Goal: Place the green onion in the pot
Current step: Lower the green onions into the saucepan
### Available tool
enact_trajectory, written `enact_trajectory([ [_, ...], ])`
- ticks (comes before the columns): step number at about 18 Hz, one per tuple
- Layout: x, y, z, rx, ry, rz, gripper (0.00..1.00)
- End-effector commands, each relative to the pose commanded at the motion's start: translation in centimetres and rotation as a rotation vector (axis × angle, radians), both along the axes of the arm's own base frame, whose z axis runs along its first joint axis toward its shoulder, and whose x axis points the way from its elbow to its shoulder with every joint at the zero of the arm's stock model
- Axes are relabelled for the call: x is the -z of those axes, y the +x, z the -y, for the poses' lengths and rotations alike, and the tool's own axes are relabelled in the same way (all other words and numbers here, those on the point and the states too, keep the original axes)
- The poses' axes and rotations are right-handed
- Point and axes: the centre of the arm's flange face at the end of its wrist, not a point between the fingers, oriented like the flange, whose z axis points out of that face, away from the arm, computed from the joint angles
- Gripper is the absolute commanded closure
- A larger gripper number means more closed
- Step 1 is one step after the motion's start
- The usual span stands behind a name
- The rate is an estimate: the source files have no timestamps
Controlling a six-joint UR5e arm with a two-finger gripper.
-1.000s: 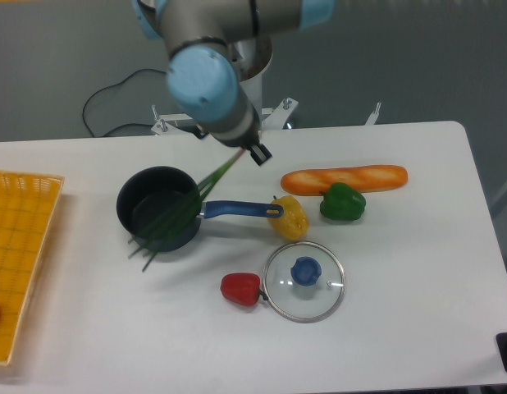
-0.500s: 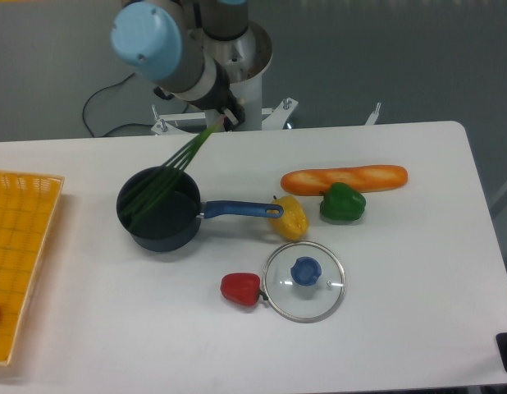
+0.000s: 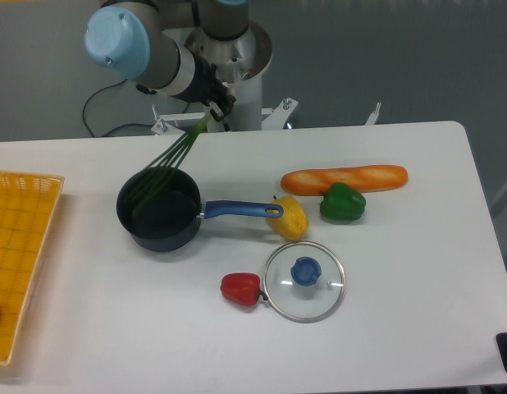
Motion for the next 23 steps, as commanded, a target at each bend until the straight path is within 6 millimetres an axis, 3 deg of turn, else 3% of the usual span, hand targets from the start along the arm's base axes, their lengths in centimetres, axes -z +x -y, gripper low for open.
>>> enact_trajectory([
  [13,2.7,1.4,-2.2,-0.031,-0.022,-0.014,0.78],
  [19,1.8,1.2,-2.5,-0.033,0.001,0.002,0.90],
  [23,1.8,1.1,-2.6,-0.030,0.017,0.039,0.91],
])
